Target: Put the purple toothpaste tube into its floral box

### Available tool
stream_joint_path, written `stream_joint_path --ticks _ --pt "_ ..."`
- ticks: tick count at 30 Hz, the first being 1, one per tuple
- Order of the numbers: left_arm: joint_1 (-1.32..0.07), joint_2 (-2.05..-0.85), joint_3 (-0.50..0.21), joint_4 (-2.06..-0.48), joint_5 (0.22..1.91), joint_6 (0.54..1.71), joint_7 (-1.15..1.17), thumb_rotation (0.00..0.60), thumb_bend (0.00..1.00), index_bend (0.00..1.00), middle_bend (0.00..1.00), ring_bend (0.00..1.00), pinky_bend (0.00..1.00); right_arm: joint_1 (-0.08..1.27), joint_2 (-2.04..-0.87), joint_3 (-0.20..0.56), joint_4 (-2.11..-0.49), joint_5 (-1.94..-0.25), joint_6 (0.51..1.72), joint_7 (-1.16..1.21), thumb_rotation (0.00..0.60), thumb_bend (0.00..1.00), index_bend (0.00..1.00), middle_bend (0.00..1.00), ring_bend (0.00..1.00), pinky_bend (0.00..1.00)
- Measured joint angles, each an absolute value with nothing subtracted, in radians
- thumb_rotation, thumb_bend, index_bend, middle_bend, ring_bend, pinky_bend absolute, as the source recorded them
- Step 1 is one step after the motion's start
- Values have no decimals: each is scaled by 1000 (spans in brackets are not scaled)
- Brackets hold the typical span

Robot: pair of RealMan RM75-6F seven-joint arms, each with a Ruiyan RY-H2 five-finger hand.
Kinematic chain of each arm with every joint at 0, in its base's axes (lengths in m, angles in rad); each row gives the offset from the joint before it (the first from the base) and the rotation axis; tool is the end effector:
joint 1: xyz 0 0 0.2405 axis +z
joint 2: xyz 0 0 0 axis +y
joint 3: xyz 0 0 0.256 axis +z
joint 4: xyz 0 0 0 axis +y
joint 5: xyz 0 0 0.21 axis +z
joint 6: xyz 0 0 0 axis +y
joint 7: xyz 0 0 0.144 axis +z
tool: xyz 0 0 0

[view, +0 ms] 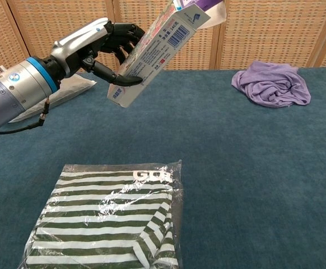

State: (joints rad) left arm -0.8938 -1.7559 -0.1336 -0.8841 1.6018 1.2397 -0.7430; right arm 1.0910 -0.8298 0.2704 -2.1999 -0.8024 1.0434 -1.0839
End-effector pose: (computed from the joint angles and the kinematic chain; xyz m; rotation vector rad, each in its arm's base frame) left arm -0.1089 0.3937 -0.0142 -1.8522 -1.0968 -1.7269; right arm 0.0119 -0.3256 0.1674 1.9291 -0.0199 0.7159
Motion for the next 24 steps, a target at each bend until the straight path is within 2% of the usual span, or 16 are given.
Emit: stream_joint_path --ticks 20,24 --pt "-916 -1762 -124 -886 1609 1236 -692 600 247 523 479 412 478 1170 -848 193 -2208 -776 1037 -1177 600 557 647 632 467 424" --pt "-919 -1769 -126 -893 1606 1236 -695 600 248 523 479 412 478 1188 -863 181 -2207 -784 1039 -1200 600 557 642 583 467 424"
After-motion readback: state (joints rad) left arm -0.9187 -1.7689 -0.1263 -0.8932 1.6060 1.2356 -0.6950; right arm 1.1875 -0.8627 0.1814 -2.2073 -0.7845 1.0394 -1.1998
